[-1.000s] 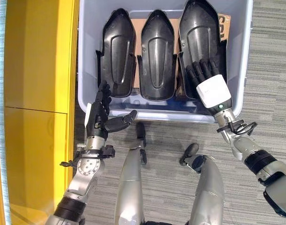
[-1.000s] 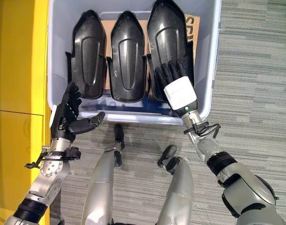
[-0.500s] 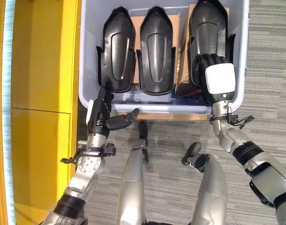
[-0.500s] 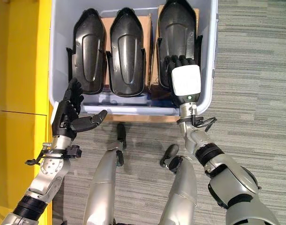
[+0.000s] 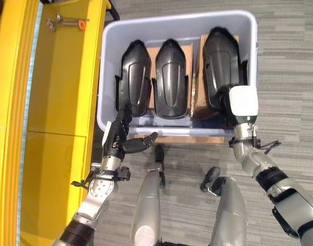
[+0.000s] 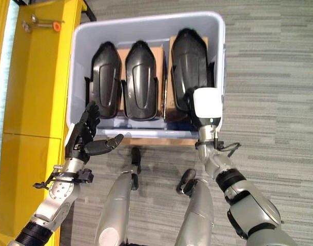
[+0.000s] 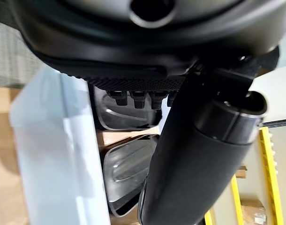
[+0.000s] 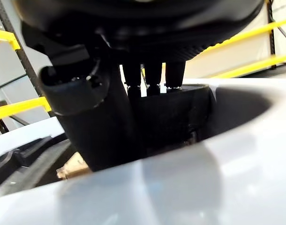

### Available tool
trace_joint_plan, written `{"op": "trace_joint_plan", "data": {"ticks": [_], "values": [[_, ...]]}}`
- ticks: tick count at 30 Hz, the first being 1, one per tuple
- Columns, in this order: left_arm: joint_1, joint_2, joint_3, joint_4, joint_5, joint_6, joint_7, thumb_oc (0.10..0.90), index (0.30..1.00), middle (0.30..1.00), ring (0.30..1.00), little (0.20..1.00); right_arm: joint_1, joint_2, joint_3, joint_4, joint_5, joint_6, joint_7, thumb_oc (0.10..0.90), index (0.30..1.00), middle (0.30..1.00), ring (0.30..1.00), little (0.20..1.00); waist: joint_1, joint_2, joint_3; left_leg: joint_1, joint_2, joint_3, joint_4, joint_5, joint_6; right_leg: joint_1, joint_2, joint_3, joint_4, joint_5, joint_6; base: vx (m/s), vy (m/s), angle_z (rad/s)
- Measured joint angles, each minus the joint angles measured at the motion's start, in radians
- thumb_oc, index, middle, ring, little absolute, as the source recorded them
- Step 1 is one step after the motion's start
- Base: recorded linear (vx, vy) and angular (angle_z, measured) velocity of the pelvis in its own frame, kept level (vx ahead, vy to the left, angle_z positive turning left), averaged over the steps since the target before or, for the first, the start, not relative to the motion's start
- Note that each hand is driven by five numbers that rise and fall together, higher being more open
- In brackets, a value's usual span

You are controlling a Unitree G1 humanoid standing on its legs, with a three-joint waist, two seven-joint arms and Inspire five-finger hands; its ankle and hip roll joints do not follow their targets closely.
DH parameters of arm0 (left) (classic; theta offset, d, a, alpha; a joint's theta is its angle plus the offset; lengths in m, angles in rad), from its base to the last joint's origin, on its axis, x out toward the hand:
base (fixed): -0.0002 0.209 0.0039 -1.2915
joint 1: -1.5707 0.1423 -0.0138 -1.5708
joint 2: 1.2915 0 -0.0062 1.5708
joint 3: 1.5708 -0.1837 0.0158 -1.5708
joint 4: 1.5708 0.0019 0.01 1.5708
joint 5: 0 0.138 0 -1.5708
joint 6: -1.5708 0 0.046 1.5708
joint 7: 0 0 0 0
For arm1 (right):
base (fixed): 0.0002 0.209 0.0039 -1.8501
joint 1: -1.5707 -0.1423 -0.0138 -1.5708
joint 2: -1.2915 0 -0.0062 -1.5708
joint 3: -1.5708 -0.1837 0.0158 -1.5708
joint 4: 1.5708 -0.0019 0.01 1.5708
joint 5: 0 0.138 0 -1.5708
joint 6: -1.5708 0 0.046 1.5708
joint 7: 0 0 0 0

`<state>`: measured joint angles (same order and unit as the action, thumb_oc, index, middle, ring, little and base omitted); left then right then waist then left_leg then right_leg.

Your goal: Move parts from the plastic box to the shelf.

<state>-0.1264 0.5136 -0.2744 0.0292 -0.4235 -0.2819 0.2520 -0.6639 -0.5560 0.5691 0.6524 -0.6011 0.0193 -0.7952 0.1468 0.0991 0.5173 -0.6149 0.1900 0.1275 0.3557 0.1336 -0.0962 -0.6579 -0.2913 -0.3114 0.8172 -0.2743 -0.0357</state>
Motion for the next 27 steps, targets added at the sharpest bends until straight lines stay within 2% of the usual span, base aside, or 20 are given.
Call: {"op": "trace_joint_plan", "data": {"ticks": [6, 14, 19, 27], "values": [[-0.028, -0.018, 0.006, 0.002, -0.001, 0.001, 0.021, 0.9, 1.0, 1.0, 1.0, 1.0, 0.082, 0.001, -0.004, -0.045, 0.016, -0.029, 0.026, 0.4, 0.3, 0.3, 0.3, 0.3, -0.025, -0.002, 0.002, 0.114, 0.001, 0.016, -0.027, -0.017, 0.003, 0.115, 0.011, 0.003, -0.051, 0.008, 0.011, 0.0, 0.012, -0.06], [0.003, -0.028, 0.006, 0.003, 0.0, 0.0, 0.045, 0.9, 1.0, 1.0, 1.0, 1.0, 0.175, 0.002, -0.037, -0.15, 0.038, -0.046, 0.023, 0.4, 0.3, 0.3, 0.3, 0.3, -0.048, -0.009, 0.005, 0.243, 0.005, 0.028, -0.056, -0.03, -0.004, 0.23, 0.024, 0.012, -0.074, -0.002, 0.028, 0.03, -0.011, -0.04], [0.029, -0.032, 0.006, 0.003, 0.007, 0.0, 0.066, 0.9, 1.0, 1.0, 1.0, 1.0, 0.215, 0.035, -0.076, -0.182, 0.105, -0.059, 0.022, 0.4, 0.3, 0.3, 0.3, 0.3, -0.064, -0.013, 0.007, 0.321, 0.014, 0.037, -0.071, -0.034, -0.009, 0.3, 0.039, 0.022, -0.086, -0.008, 0.029, 0.08, -0.03, -0.06], [0.062, -0.069, 0.018, 0.001, 0.046, 0.001, 0.074, 0.9, 1.0, 1.0, 1.0, 1.0, 0.256, 0.041, -0.168, -0.384, 0.133, -0.08, 0.023, 0.4, 0.3, 0.3, 0.3, 0.3, -0.066, -0.013, 0.007, 0.399, 0.02, 0.036, -0.095, -0.031, -0.007, 0.359, 0.047, 0.023, -0.069, -0.032, 0.01, 0.07, -0.043, -0.02]]}}
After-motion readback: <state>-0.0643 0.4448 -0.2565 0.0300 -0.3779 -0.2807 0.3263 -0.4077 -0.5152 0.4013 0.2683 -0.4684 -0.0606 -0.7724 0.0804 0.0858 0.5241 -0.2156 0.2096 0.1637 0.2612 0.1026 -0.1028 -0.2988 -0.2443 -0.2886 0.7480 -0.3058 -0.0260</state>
